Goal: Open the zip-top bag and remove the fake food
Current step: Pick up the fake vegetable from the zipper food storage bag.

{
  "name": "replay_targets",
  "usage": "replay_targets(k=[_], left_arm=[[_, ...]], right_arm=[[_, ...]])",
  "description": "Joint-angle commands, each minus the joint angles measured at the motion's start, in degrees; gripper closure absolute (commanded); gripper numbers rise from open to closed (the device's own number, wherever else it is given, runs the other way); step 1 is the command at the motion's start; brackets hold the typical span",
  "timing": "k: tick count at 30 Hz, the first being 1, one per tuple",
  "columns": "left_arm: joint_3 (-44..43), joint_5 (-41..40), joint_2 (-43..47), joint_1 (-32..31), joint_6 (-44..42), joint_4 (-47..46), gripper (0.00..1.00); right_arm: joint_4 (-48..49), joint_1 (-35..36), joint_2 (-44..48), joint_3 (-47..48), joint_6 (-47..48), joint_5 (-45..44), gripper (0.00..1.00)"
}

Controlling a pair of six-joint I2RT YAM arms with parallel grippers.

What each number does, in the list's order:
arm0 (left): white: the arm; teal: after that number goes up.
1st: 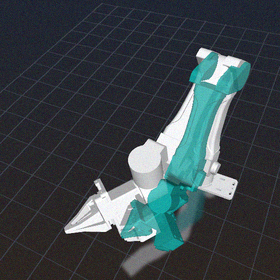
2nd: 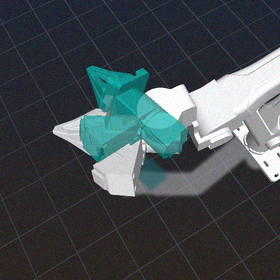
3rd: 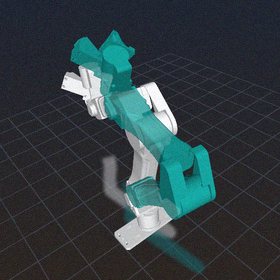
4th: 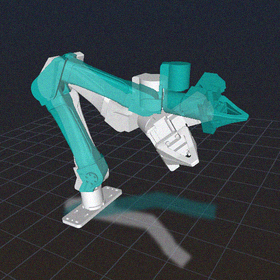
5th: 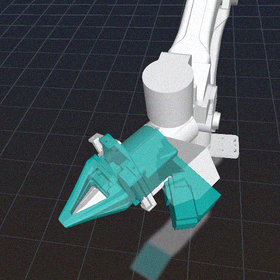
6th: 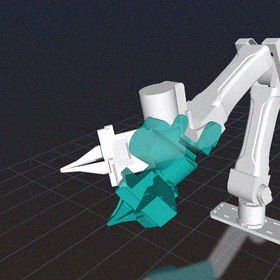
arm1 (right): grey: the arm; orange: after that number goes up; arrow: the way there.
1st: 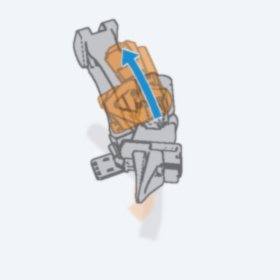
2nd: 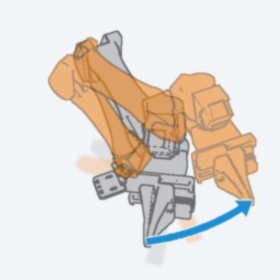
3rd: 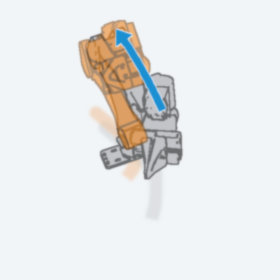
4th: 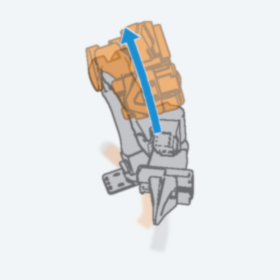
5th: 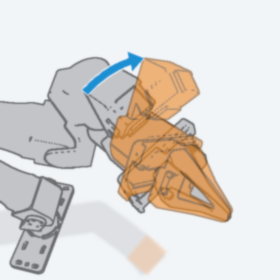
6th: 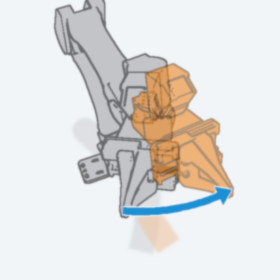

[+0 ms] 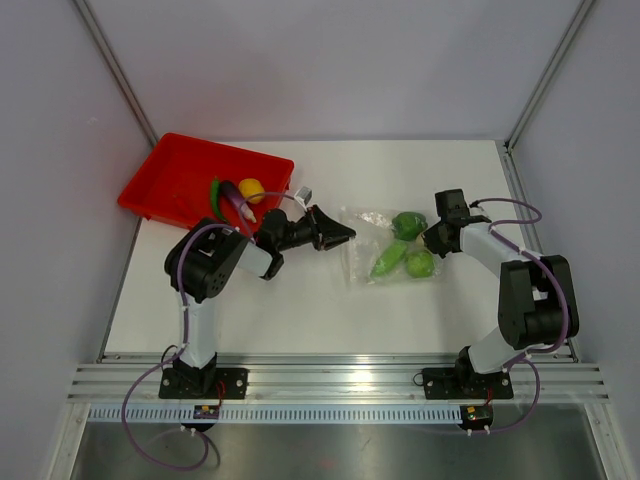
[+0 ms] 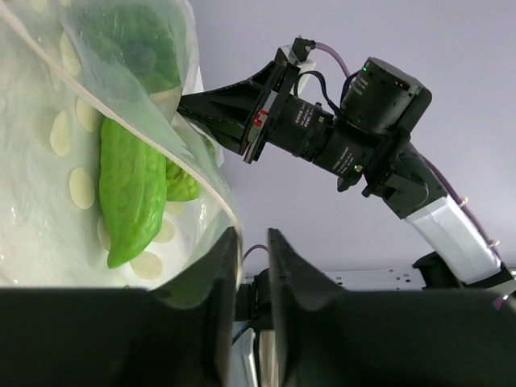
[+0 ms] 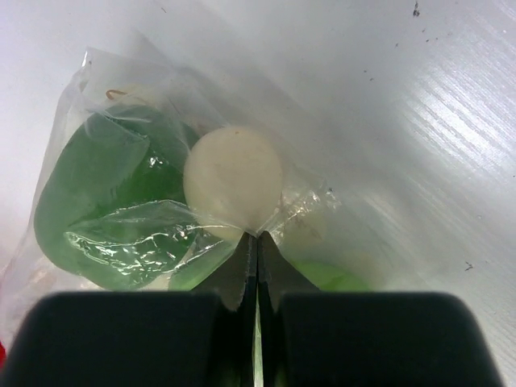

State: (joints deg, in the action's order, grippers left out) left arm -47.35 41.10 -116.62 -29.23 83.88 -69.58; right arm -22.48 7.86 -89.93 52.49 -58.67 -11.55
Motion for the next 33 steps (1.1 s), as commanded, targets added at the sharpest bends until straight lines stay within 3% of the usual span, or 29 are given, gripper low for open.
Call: replay_targets(k=[1,3,6,16,18,21,27,33], left_arm=[[0.2,-1.3,3.9,0.5,-3.8,1.3,0.70],[0.8,-2.3,5.3,1.0,-5.0,4.5,0.63],[2.8,-2.8,6.2,2.0,-3.5,0.9,0.59],[6.8,-5.0,6.7,3.6,-3.2,0.8,0.57],[6.5,-4.5,6.6,3.7,-3.0,1.2,0.65],[6.5,-4.7,6.9,3.7,-4.2,3.3,0.69],[6.9,-7.1,10.3,3.8,-9.3,12.9,0.80],[7.1,-10.3,12.6,3.9,-14.4,24.2,1.00]], right_arm=[[-0.1,-0.1,2.8,1.3,1.1,-2.2,1.00],[0.1,-0.2,3.1,1.1,1.0,-2.4,1.00],[0.2,-0.2,3.4,0.9,1.0,-2.5,1.00],[-0.2,-0.6,3.9,0.7,0.2,-2.7,1.00],[0.6,-0.9,4.7,-0.2,0.0,-2.6,1.00],[0.8,-1.2,5.1,-0.5,-0.2,-2.8,1.00],[0.2,-1.4,4.9,-0.3,-0.4,-2.9,1.00],[0.6,-1.5,4.8,-0.5,-0.7,-2.4,1.00]])
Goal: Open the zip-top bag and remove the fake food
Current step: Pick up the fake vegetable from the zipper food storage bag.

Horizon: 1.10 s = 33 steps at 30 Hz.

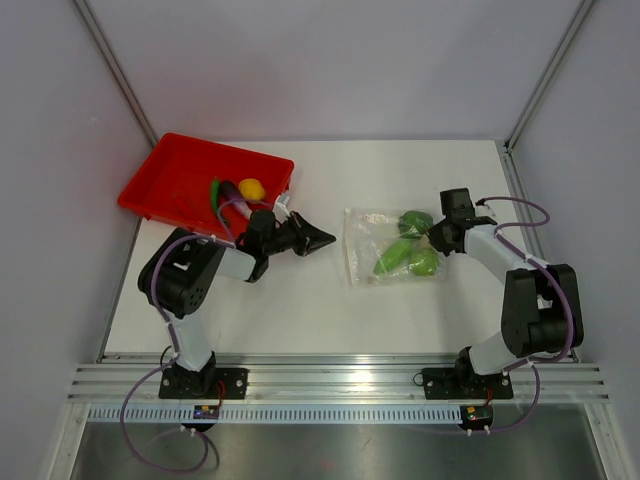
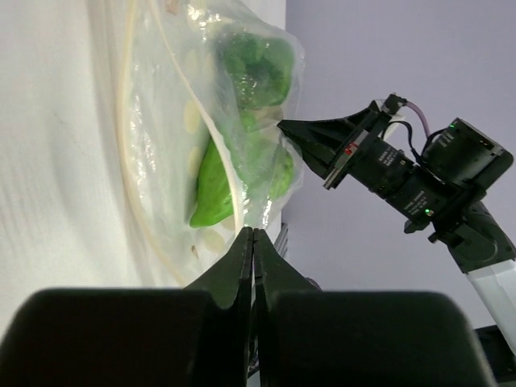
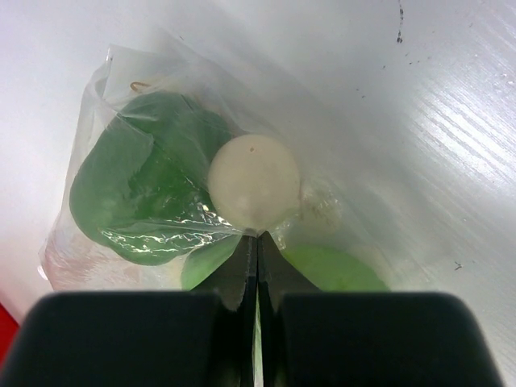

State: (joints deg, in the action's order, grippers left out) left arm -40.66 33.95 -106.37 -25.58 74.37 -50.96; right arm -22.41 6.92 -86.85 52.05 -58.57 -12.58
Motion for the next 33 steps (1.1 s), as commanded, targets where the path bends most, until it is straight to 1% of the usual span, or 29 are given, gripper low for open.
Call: replay_targets(k=[1,6,9,14,15,16,18,21,23,28,32,33], left_arm=[[0.1,-3.4,2.1,0.2,-5.3,6.0,1.00],[-2.6,-4.4,-0.8,-0.4,-7.3,11.0,1.00],[-3.7,-2.8,-2.2,-0.7,-6.7,10.6,1.00],[-7.5,-2.5,-4.8,-2.1,-9.1,14.9,0.99],[-9.2,-2.1,-5.3,-2.5,-9.3,15.7,0.97],[-10.1,-1.4,-6.6,-3.3,-9.6,16.4,0.91],[-11.7,-1.2,-7.5,-4.1,-10.3,18.4,0.86],[-13.9,0.0,-8.7,-5.2,-11.0,20.0,0.75],[-15.8,0.5,-9.7,-5.7,-11.7,22.1,0.73],[-17.2,3.1,-11.7,-6.1,-10.4,21.2,0.72],[-18.7,4.4,-12.5,-6.8,-10.4,21.6,0.69],[-19.2,5.0,-12.8,-6.8,-10.6,21.9,0.66]], right_arm=[[0.4,-0.7,1.6,0.1,-0.8,-1.2,1.00],[0.5,-0.6,1.3,0.1,-0.8,-1.0,1.00],[0.9,-0.6,1.3,0.0,-0.6,-0.7,1.00],[1.6,-0.6,0.5,-0.2,-0.5,0.6,1.00],[1.7,-0.6,0.5,-0.2,-0.4,0.9,1.00],[1.7,-0.6,0.5,-0.2,-0.4,0.9,1.00],[1.9,-0.7,0.2,-0.4,-0.4,1.3,1.00],[2.6,-0.6,-0.1,-0.5,-0.3,2.3,1.00],[2.6,-0.7,-0.3,-0.5,-0.3,2.3,1.00],[2.7,-0.6,-0.2,-0.6,-0.3,2.4,1.00],[2.8,-0.6,-0.1,-0.6,-0.2,2.6,1.00],[2.9,-0.6,-0.1,-0.6,-0.2,2.6,1.00]])
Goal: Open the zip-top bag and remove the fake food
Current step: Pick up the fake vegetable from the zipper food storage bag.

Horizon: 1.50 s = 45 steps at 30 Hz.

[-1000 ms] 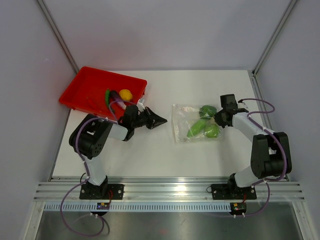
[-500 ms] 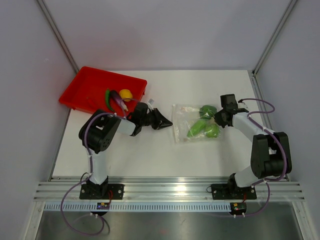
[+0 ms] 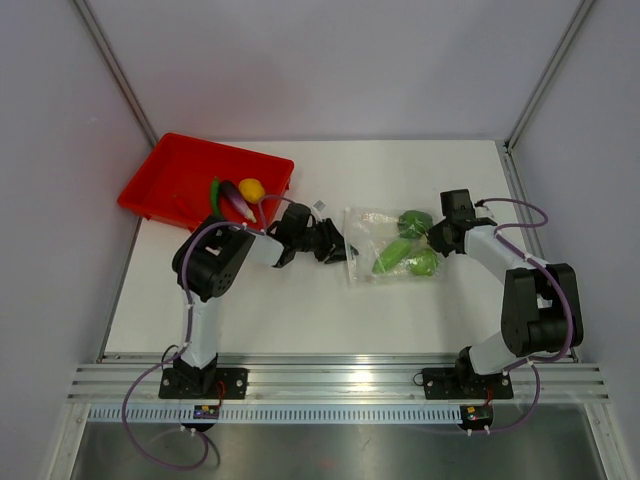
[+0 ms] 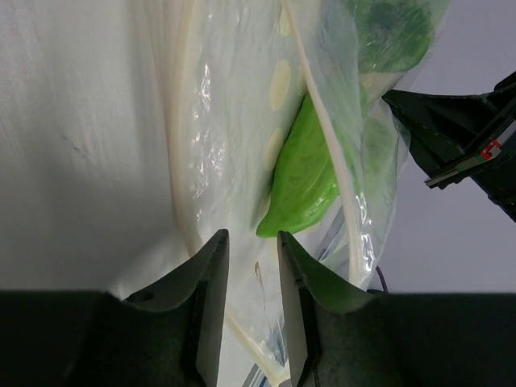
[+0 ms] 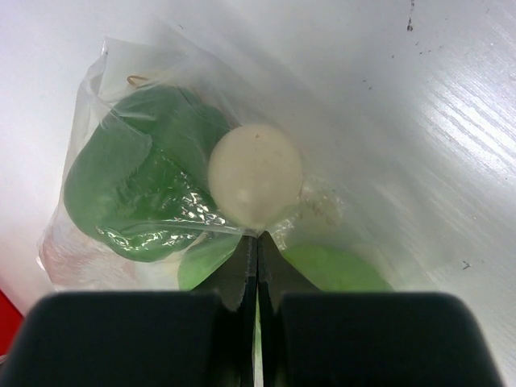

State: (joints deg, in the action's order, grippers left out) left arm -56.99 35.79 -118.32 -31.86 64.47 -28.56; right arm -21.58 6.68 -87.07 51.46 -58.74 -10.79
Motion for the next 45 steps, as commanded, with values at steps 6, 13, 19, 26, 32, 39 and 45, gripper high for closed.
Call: replay_targets(k=[6,13,19,26,32,39,45], left_arm=[[-4.8,4.9,-1.2,-1.5,-2.2,0.0,0.57],[-8.9,4.6,-1.7,-3.7,-7.2,7.0,0.49],[-12.3,5.6,-3.7,-4.7,-10.2,10.8,0.48],[-16.1,3.9,-3.8,-6.2,-14.8,18.0,0.41],[-16.5,4.7,-3.3,-6.9,-15.9,17.1,0.36],[-19.4,2.4,-3.5,-8.4,-19.6,21.4,0.36],[-21.0,1.5,-3.2,-9.4,-22.2,22.8,0.35]], right_arm=[[2.2,-0.4,-0.1,0.0,0.2,1.0,1.00],[2.3,-0.4,-1.3,0.5,0.5,2.3,1.00],[2.5,-0.4,-1.3,0.7,0.8,2.6,1.00],[2.6,-0.3,-2.1,1.1,1.3,3.8,1.00],[2.7,-0.4,-2.2,1.3,1.7,4.3,1.00],[3.0,-0.3,-2.5,1.4,2.1,5.6,1.00],[3.3,-0.4,-2.7,1.4,2.2,6.1,1.00]])
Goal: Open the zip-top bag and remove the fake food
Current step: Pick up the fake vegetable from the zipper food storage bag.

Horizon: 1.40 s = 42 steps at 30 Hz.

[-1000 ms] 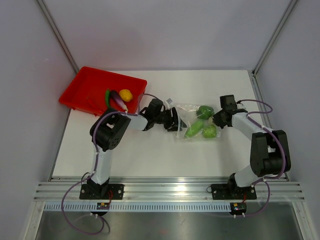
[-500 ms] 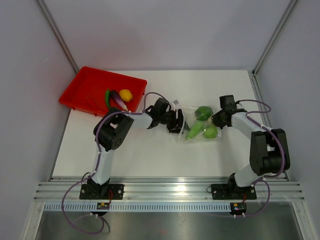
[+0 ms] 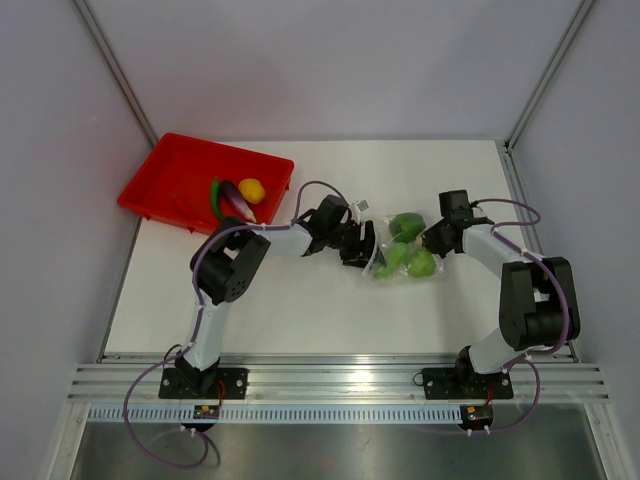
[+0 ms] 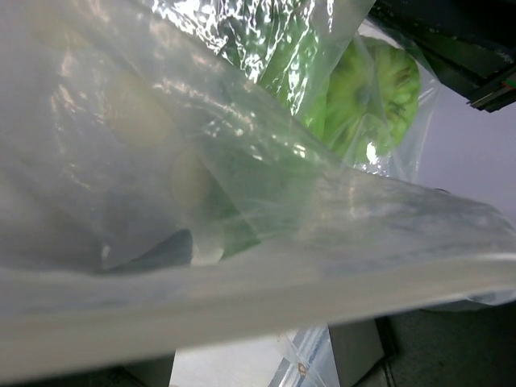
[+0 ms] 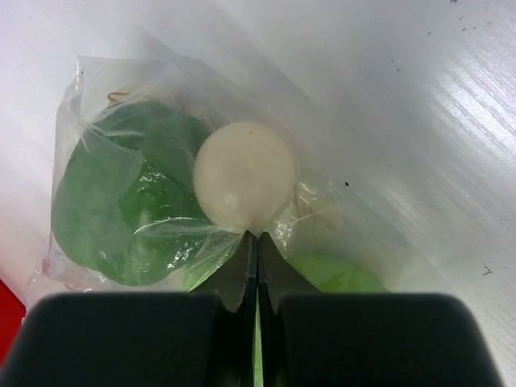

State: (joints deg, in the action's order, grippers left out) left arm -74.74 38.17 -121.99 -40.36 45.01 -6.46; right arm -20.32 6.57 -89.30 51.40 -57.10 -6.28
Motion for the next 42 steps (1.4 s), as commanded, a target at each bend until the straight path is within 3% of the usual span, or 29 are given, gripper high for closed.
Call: replay_targets(k=[1,4,12,17,26,30,42], left_arm=[[-4.2,-1.5,0.0,-1.6,-4.7,2.2,0.35],[-7.2,-5.1,-0.3,-2.8,-7.7,8.9,0.35],[-9.8,-9.3,-0.3,-4.6,-10.6,11.7,0.35],[-14.6,-14.8,-2.3,-6.5,-13.7,20.0,0.35],[-16.7,-18.2,-3.3,-7.4,-15.0,22.9,0.35],[-20.9,-21.5,-5.9,-8.4,-16.8,28.7,0.35],[-20.3,-21.3,-4.4,-8.5,-16.9,28.2,0.59]], right_arm=[[2.0,-0.2,-0.4,1.5,0.6,1.6,1.00],[2.2,-0.2,-0.5,1.5,0.7,2.2,1.00],[2.3,-0.3,-0.6,1.5,0.8,2.7,1.00],[2.4,-0.2,-1.1,1.7,0.9,2.9,1.00],[2.4,-0.2,-1.0,1.7,1.0,3.1,1.00],[2.4,-0.2,-1.1,1.7,1.0,3.2,1.00],[1.9,-0.2,-1.0,1.9,0.9,2.2,1.00]])
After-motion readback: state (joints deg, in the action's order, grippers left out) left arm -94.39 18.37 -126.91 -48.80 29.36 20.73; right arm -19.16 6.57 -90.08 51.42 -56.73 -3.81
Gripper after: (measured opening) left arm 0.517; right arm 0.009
